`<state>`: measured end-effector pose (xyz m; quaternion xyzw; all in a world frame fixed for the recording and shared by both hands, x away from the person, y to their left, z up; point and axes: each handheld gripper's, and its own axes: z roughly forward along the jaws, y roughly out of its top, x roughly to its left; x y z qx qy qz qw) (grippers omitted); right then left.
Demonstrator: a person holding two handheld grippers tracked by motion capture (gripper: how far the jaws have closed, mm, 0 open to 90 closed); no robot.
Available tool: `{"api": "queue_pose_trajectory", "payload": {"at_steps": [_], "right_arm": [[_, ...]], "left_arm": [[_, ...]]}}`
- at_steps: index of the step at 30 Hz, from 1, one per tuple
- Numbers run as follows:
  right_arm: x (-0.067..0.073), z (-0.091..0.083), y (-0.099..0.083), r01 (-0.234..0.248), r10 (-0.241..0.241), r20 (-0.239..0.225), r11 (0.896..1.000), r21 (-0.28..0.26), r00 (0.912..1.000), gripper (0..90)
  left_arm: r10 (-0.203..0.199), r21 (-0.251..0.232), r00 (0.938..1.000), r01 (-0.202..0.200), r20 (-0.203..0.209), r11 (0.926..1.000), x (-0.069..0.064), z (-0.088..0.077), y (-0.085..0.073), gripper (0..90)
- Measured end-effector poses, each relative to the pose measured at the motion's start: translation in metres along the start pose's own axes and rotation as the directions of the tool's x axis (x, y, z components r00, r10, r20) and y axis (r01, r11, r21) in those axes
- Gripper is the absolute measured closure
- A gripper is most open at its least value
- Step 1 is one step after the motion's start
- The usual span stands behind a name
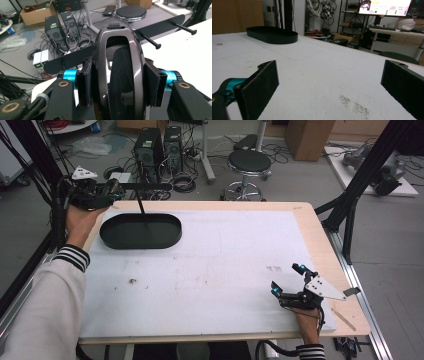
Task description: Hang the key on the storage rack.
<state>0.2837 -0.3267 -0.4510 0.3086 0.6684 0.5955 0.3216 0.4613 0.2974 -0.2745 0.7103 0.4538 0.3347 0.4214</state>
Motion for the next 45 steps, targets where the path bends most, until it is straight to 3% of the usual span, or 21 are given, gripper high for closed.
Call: {"api": "queue_pose_trajectory", "payload": {"at_steps": [8,13,22,26,31,45], "right_arm": [[0.000,0.000,0.000,0.001,-0.001,0.000,1.000,0.002,1.0000,0.4],[-0.001,0.000,0.000,-0.004,0.004,-0.002,1.000,0.000,1.0000,0.4],[-0.001,0.000,0.000,0.005,-0.005,-0.002,1.000,-0.002,1.0000,0.4],[-0.001,0.000,0.000,-0.003,0.003,-0.004,1.000,0.001,1.0000,0.4],[0.000,0.000,0.000,-0.003,0.003,-0.004,1.000,0.006,1.0000,0.4],[-0.001,0.000,0.000,-0.005,0.005,-0.005,1.000,0.000,1.0000,0.4]], "left_arm": [[-0.017,-0.021,0.9994,0.017,-0.028,0.9996,0.002,0.005,0.007,48.6],[-0.046,0.015,0.9973,0.047,-0.058,0.9988,0.004,0.010,0.001,48.6],[-0.050,0.063,0.9967,0.054,-0.064,0.9965,0.005,0.005,-0.008,48.6],[-0.029,0.087,0.9977,0.034,-0.062,0.9957,0.000,0.003,-0.013,48.6],[-0.042,0.119,0.9968,0.050,-0.068,0.9917,0.001,0.004,-0.025,48.7],[-0.045,0.185,0.9972,0.056,-0.060,0.9812,-0.005,0.025,-0.048,48.6]]}}
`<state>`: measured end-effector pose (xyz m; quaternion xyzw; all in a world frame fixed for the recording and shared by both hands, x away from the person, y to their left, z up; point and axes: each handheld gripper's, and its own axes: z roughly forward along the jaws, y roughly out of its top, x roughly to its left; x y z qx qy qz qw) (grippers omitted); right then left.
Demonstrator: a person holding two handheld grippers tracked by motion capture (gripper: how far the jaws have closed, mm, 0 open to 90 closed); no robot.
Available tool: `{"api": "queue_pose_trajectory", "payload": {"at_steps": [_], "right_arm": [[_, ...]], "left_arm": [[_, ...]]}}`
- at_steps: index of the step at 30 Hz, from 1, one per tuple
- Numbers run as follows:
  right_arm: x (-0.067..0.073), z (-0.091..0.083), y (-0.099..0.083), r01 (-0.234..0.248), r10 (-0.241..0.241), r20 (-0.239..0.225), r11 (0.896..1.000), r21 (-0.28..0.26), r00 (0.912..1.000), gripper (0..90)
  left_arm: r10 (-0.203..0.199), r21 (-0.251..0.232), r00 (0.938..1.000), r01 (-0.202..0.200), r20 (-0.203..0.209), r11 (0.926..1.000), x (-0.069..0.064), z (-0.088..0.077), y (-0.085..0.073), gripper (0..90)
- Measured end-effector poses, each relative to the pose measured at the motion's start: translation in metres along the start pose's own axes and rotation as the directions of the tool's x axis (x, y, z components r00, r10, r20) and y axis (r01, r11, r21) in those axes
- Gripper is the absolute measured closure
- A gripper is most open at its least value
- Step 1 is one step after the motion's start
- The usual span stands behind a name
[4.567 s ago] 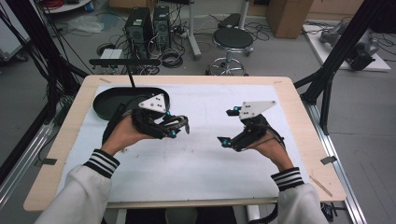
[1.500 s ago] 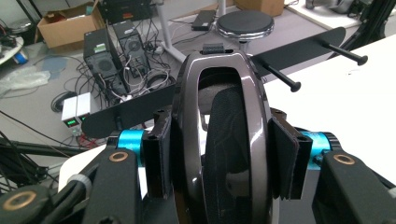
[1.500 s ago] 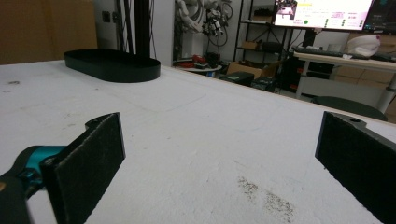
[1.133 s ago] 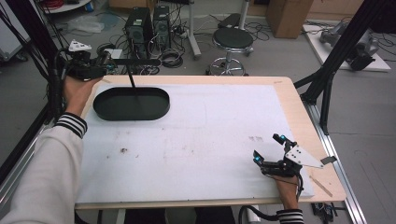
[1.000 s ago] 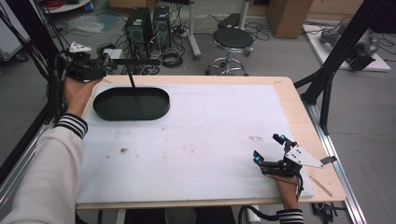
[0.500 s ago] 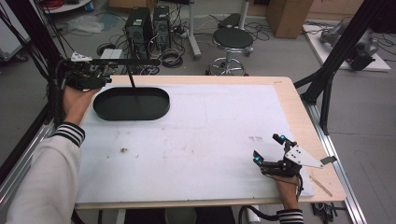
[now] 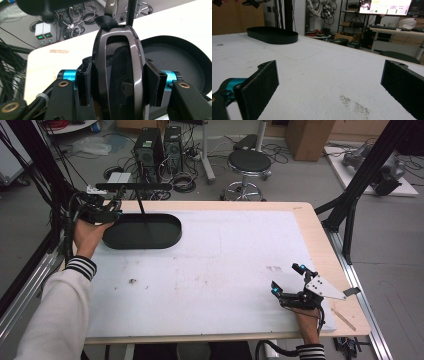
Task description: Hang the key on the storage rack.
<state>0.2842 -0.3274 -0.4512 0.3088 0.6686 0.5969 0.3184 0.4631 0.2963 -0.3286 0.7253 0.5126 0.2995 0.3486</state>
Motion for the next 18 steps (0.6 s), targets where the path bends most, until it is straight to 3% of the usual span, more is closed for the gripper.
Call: {"api": "queue_pose_trajectory", "payload": {"at_steps": [3,9,15,16,17,18], "right_arm": [[0.000,0.000,0.000,0.000,0.000,-0.001,1.000,-0.001,1.0000,0.4],[-0.001,0.000,0.000,-0.005,0.005,-0.002,1.000,-0.001,1.0000,0.4],[-0.001,0.000,0.000,-0.002,0.002,-0.003,1.000,-0.001,1.0000,0.4],[0.000,0.000,0.000,-0.004,0.004,-0.004,1.000,-0.001,1.0000,0.4],[0.000,0.000,0.000,-0.001,0.001,-0.002,1.000,0.000,1.0000,0.4],[0.000,0.000,0.000,-0.002,0.002,-0.002,1.000,0.000,1.0000,0.4]], "left_arm": [[-0.018,0.009,0.9998,0.018,0.013,0.9998,-0.001,0.006,-0.005,48.6],[0.008,0.010,0.9996,-0.008,0.025,0.9999,-0.005,0.012,-0.006,48.6],[-0.001,0.012,0.9960,0.000,0.089,0.9999,-0.004,0.017,-0.009,48.2],[0.001,-0.004,0.9918,-0.001,0.128,1.0000,-0.003,0.017,-0.010,46.9],[-0.006,-0.020,0.9866,0.010,0.163,0.9997,-0.003,0.018,-0.011,27.3],[-0.020,-0.028,0.9839,0.026,0.177,0.9993,-0.004,0.018,-0.010,18.3]]}}
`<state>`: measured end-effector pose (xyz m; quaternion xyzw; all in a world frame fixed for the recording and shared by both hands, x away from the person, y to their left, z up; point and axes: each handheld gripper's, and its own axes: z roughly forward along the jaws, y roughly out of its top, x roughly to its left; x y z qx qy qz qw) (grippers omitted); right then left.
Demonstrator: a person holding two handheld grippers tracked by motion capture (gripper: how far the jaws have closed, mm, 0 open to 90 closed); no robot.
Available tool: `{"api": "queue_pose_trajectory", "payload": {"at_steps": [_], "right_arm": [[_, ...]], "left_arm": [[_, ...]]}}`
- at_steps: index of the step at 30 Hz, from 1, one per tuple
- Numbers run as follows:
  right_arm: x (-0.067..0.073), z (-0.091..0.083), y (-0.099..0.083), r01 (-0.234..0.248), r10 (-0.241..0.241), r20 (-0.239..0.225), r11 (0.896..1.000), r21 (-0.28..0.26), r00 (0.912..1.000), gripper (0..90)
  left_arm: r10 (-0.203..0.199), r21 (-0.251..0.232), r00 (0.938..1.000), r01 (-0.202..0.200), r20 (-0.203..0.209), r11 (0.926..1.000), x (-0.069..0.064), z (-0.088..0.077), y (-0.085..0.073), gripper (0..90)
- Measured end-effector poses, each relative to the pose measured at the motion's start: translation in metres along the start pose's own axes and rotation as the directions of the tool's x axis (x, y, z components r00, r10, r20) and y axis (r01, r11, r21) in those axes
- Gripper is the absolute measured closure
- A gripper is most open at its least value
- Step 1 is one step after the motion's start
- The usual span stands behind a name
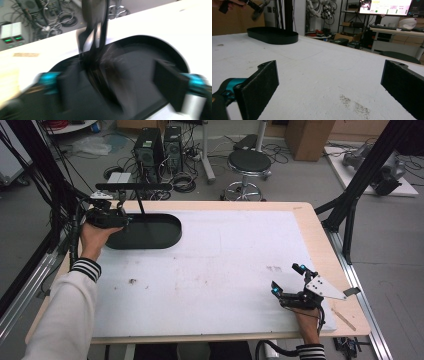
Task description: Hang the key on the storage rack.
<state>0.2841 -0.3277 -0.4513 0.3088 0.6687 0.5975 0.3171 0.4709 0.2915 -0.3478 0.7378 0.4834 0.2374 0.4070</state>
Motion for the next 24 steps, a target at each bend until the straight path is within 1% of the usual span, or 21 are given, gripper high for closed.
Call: {"api": "queue_pose_trajectory", "payload": {"at_steps": [1,2,3,4,5,6,8,9,10,11,13,14,18,19,20,21,22,23,24], "right_arm": [[0.000,0.000,0.000,0.000,0.000,0.000,1.000,0.000,1.0000,0.4],[0.000,0.000,0.000,-0.001,0.001,-0.001,1.000,0.000,1.0000,0.4],[0.000,0.000,0.000,-0.006,0.006,-0.001,1.000,-0.001,1.0000,0.4],[-0.001,0.000,0.000,0.000,0.000,0.001,1.000,-0.006,1.0000,0.4],[0.000,0.000,0.000,-0.008,0.008,0.001,1.000,-0.003,1.0000,0.4],[0.000,0.000,0.000,-0.009,0.009,0.000,1.000,-0.004,1.0000,0.4],[-0.001,0.000,0.000,-0.011,0.011,-0.001,1.000,-0.005,0.9999,0.4],[-0.001,0.000,0.000,-0.012,0.012,-0.001,1.000,-0.003,0.9999,0.4],[-0.001,0.000,0.000,-0.011,0.011,-0.002,1.000,-0.005,0.9999,0.4],[0.000,0.000,0.000,-0.009,0.009,0.001,1.000,-0.004,1.0000,0.4],[-0.001,0.000,0.000,0.000,0.000,0.000,1.000,-0.007,1.0000,0.4],[-0.001,0.000,0.000,0.000,0.000,0.000,1.000,-0.007,1.0000,0.4],[0.000,0.000,0.000,-0.001,0.001,0.001,1.000,-0.001,1.0000,0.4],[0.000,0.000,0.000,-0.002,0.002,0.001,1.000,0.000,1.0000,0.4],[0.000,0.000,0.000,-0.001,0.001,0.002,1.000,-0.001,1.0000,0.4],[0.000,0.000,0.000,-0.001,0.001,0.001,1.000,-0.001,1.0000,0.4],[0.000,0.000,0.000,0.001,-0.001,0.000,1.000,-0.003,1.0000,0.4],[0.000,0.000,0.000,0.000,0.000,0.000,1.000,-0.003,1.0000,0.4],[0.000,0.000,0.000,-0.002,0.002,0.002,1.000,-0.001,1.0000,0.4]], "left_arm": [[0.002,-0.017,0.9998,-0.001,0.021,0.9998,-0.001,-0.002,0.000,18.3],[0.018,-0.044,0.9997,-0.017,0.017,0.9989,-0.004,-0.004,0.000,9.2],[0.044,-0.081,0.9989,-0.043,0.015,0.9958,-0.007,-0.008,-0.001,4.6],[0.070,-0.113,0.9974,-0.067,0.019,0.9913,-0.010,-0.013,-0.002,2.6],[0.080,-0.140,0.9962,-0.075,0.034,0.9873,-0.011,-0.017,-0.003,1.7],[0.089,-0.166,0.9941,-0.077,0.062,0.9831,-0.012,-0.021,-0.005,1.7],[0.111,-0.201,0.9903,-0.092,0.084,0.9753,-0.015,-0.030,-0.009,1.7],[0.120,-0.219,0.9875,-0.095,0.102,0.9711,-0.016,-0.034,-0.011,1.7],[0.129,-0.239,0.9861,-0.101,0.105,0.9657,-0.019,-0.040,-0.015,1.7],[0.147,-0.262,0.9821,-0.112,0.118,0.9585,-0.021,-0.044,-0.018,1.7],[0.170,-0.284,0.9769,-0.128,0.129,0.9504,-0.027,-0.053,-0.027,1.7],[0.184,-0.295,0.9728,-0.136,0.141,0.9459,-0.029,-0.056,-0.030,1.7],[0.229,-0.346,0.9584,-0.160,0.170,0.9245,-0.041,-0.071,-0.050,1.7],[0.247,-0.370,0.9533,-0.169,0.174,0.9135,-0.044,-0.075,-0.056,1.7],[0.270,-0.384,0.9478,-0.188,0.170,0.9040,-0.047,-0.079,-0.062,1.7],[0.271,-0.383,0.9456,-0.186,0.180,0.9047,-0.049,-0.082,-0.068,1.7],[0.269,-0.379,0.9440,-0.182,0.191,0.9074,-0.051,-0.085,-0.074,1.7],[0.267,-0.376,0.9435,-0.179,0.197,0.9094,-0.052,-0.087,-0.081,1.7],[0.261,-0.379,0.9433,-0.170,0.205,0.9099,-0.052,-0.089,-0.087,1.7]]}}
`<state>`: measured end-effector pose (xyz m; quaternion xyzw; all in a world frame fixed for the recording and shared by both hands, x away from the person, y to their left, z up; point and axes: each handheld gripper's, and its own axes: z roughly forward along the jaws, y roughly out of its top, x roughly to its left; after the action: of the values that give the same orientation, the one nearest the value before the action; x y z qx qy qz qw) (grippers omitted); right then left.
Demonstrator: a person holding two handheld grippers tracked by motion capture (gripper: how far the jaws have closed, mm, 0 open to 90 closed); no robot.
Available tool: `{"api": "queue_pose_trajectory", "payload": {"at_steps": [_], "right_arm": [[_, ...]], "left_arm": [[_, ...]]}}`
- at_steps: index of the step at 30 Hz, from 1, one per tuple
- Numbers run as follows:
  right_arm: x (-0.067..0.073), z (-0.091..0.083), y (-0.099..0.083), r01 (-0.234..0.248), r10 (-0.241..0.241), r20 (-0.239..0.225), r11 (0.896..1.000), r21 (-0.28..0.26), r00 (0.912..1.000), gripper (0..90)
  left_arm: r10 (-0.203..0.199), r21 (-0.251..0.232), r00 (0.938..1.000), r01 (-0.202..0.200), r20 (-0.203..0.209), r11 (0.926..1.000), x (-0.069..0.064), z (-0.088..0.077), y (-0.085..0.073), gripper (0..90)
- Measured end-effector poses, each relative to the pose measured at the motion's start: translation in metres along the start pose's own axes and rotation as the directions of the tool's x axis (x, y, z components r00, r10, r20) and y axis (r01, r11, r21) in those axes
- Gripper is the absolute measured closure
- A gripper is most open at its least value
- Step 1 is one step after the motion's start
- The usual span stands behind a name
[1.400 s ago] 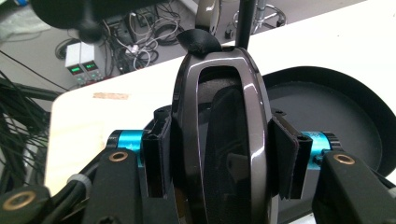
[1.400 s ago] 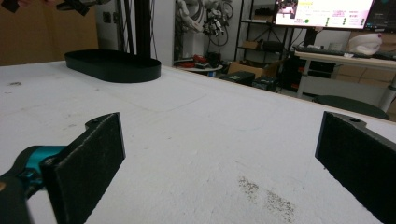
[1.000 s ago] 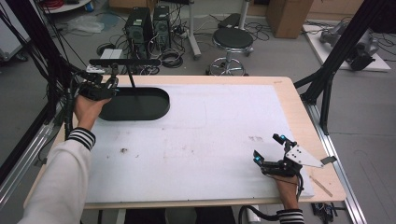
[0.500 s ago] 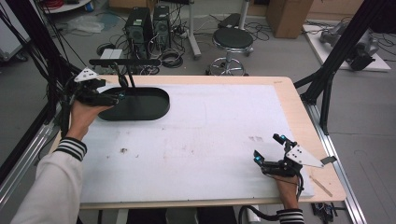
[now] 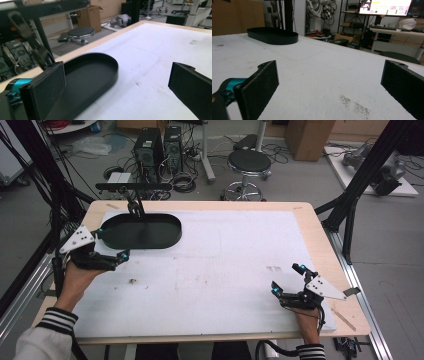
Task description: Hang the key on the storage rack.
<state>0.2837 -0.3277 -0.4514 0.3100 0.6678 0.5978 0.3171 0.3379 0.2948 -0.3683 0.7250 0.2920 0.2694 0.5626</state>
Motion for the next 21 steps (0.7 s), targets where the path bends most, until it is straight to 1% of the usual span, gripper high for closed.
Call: {"api": "queue_pose_trajectory", "payload": {"at_steps": [3,6,9,11,12,13,15,17,18,20,21], "right_arm": [[0.000,0.001,0.000,0.013,-0.013,0.001,1.000,0.002,0.9999,0.4],[0.000,0.001,0.000,0.009,-0.009,0.002,1.000,0.002,1.0000,0.4],[0.001,0.001,0.000,0.010,-0.010,0.000,1.000,0.003,0.9999,0.4],[0.001,0.001,0.000,0.011,-0.011,0.002,1.000,0.007,0.9999,0.4],[0.001,0.001,0.000,0.010,-0.010,0.002,1.000,0.007,0.9999,0.4],[0.001,0.001,0.000,0.012,-0.012,0.002,1.000,0.005,0.9999,0.4],[0.001,0.001,0.000,0.011,-0.011,0.001,1.000,0.003,0.9999,0.4],[0.001,0.001,0.000,0.011,-0.011,0.001,1.000,0.004,0.9999,0.4],[0.001,0.001,0.000,0.011,-0.011,0.001,1.000,0.004,0.9999,0.4],[0.001,0.001,0.000,0.011,-0.011,0.001,1.000,0.003,0.9999,0.4],[0.001,0.001,0.000,0.009,-0.009,0.001,1.000,0.001,1.0000,0.4]], "left_arm": [[-0.029,-0.022,0.9996,0.029,0.001,0.9993,-0.006,-0.011,-0.015,1.7],[-0.043,-0.037,0.9991,0.043,-0.002,0.9984,-0.014,-0.020,-0.031,1.7],[-0.059,-0.064,0.9983,0.058,-0.004,0.9962,-0.023,-0.026,-0.046,1.7],[-0.077,-0.066,0.9970,0.077,0.000,0.9949,-0.028,-0.029,-0.056,1.7],[-0.081,-0.064,0.9967,0.081,-0.005,0.9946,-0.031,-0.031,-0.061,1.7],[-0.086,-0.065,0.9963,0.085,-0.010,0.9943,-0.033,-0.032,-0.065,1.7],[-0.098,-0.085,0.9951,0.096,-0.017,0.9917,-0.037,-0.036,-0.071,1.7],[-0.091,-0.105,0.9955,0.088,-0.025,0.9906,-0.040,-0.040,-0.077,1.7],[-0.096,-0.113,0.9949,0.092,-0.032,0.9894,-0.041,-0.040,-0.079,1.7],[-0.110,-0.128,0.9934,0.105,-0.031,0.9862,-0.042,-0.041,-0.084,1.7],[-0.115,-0.124,0.9929,0.110,-0.031,0.9862,-0.043,-0.042,-0.087,1.7]]}}
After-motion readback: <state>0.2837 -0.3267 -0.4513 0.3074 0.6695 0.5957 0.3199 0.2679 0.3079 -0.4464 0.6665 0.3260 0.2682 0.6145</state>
